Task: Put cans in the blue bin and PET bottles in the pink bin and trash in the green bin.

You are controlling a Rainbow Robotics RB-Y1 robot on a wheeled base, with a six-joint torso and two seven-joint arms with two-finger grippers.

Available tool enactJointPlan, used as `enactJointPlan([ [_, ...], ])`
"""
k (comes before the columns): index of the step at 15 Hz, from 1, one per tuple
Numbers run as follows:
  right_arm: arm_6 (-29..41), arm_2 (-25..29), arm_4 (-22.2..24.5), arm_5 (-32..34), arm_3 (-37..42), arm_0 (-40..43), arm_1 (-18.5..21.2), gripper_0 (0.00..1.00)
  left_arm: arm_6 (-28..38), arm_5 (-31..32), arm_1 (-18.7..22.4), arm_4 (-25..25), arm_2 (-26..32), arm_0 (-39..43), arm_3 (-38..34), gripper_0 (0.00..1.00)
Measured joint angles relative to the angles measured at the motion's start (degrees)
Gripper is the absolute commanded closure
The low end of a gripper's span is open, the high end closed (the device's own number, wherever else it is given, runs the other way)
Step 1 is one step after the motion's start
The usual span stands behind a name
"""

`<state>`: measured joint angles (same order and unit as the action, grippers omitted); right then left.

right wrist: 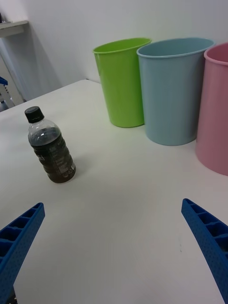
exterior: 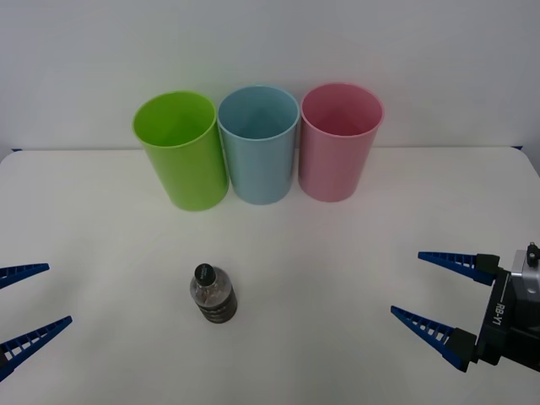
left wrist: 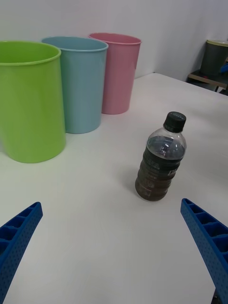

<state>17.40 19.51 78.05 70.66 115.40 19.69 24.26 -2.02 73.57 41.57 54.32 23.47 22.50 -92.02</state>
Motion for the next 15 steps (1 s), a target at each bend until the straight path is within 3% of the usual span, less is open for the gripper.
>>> enactJointPlan([
  [15, 0.0, 0.0, 0.0, 0.0, 0.0, 0.0, 0.0, 0.0, 0.0, 0.0, 0.0, 0.0, 0.0, 0.0, 0.0, 0.0],
])
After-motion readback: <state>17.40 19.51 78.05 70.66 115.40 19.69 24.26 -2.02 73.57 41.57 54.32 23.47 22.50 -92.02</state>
